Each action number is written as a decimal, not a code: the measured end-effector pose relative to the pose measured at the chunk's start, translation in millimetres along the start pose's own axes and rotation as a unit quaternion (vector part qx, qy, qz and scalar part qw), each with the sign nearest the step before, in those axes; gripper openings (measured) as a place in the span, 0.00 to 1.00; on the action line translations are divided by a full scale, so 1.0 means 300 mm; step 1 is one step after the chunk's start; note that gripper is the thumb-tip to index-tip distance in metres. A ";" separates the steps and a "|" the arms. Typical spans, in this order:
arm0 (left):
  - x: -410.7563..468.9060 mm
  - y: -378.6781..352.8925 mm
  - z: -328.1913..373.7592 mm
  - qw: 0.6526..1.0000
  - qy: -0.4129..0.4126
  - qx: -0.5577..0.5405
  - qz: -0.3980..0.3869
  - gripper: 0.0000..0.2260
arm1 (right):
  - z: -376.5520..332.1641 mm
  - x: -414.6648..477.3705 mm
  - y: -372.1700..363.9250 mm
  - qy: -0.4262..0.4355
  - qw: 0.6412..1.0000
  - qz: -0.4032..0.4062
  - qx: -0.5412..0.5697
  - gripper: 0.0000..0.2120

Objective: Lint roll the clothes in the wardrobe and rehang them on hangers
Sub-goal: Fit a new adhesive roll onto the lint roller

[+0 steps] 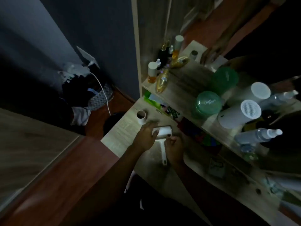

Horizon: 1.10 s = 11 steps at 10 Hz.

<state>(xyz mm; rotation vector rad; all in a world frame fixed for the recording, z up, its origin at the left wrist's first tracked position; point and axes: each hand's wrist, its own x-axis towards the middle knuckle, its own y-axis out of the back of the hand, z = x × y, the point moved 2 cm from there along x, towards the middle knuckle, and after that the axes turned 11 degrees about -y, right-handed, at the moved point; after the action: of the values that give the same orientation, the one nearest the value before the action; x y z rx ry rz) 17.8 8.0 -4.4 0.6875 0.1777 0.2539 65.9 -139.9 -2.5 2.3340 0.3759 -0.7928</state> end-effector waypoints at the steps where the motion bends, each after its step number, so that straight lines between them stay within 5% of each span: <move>1: 0.007 -0.040 -0.043 0.999 0.038 0.011 -0.030 0.26 | 0.026 0.041 -0.009 -0.079 0.996 -0.024 0.020 0.16; 4: -0.074 -0.025 -0.018 0.994 0.094 0.028 -0.041 0.24 | -0.040 0.054 -0.055 -0.066 0.992 -0.087 -0.055 0.15; 7: -0.239 0.182 0.095 0.988 0.088 -0.079 0.100 0.22 | -0.241 -0.104 -0.001 0.045 0.967 -0.233 -0.096 0.14; 9: -0.317 0.329 0.191 0.967 0.082 -0.124 0.205 0.15 | -0.383 -0.278 0.008 0.176 0.936 -0.236 -0.194 0.17; 11: -0.395 0.466 0.282 0.940 0.044 -0.158 0.300 0.09 | -0.488 -0.424 0.004 0.220 0.929 -0.249 -0.163 0.14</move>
<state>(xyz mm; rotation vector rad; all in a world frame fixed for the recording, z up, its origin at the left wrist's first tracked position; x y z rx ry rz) -98.7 26.7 159.3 0.3924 0.0042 0.8827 32.3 -53.2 167.8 2.0973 1.2344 -0.3684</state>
